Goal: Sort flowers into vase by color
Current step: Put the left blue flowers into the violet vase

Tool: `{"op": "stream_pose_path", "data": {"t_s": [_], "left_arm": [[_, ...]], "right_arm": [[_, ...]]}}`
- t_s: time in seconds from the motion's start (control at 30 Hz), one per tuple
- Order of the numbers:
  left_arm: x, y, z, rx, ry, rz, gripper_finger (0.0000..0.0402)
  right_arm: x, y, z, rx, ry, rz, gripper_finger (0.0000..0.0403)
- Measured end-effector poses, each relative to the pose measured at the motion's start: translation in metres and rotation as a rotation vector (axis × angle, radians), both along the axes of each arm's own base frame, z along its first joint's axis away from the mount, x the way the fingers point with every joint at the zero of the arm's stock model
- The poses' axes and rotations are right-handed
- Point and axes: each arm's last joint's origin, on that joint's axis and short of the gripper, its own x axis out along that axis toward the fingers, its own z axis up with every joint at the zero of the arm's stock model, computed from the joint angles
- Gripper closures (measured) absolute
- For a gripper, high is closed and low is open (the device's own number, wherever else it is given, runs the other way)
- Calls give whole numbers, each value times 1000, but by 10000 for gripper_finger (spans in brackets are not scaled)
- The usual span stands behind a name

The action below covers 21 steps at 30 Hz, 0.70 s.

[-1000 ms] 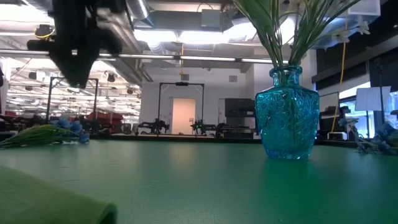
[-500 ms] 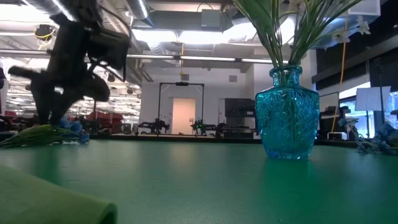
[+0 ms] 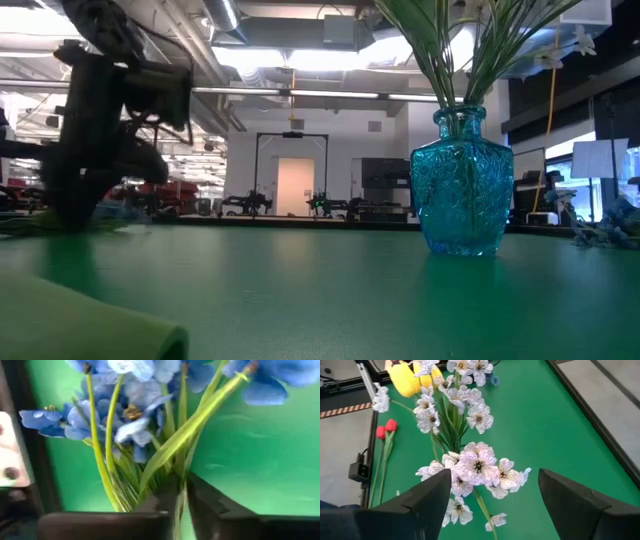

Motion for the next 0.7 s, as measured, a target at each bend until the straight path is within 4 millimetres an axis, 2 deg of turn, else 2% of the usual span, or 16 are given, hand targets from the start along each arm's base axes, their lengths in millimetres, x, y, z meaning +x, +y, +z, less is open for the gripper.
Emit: {"op": "stream_pose_path", "data": {"t_s": [0.07, 0.2, 0.33, 0.4, 0.5, 0.7], "left_arm": [[6, 0, 11, 31, -84, -28, 393], [11, -2, 42, 109, -220, -104, 398], [14, -11, 90, 237, -429, -266, 399], [15, -20, 115, 307, -551, -402, 400], [10, -33, 145, 404, -725, -565, 400], [-12, -50, 175, 460, -952, -708, 401]], "right_arm": [[0, 0, 0, -12, -3, -11, 104], [0, -1, 0, -34, -13, -35, 104], [0, -2, 1, -40, -16, -44, 104], [0, -2, 1, -40, -17, -44, 104], [0, -2, 1, -40, -17, -44, 104], [3, -1, 0, -43, -7, -44, 104]]}}
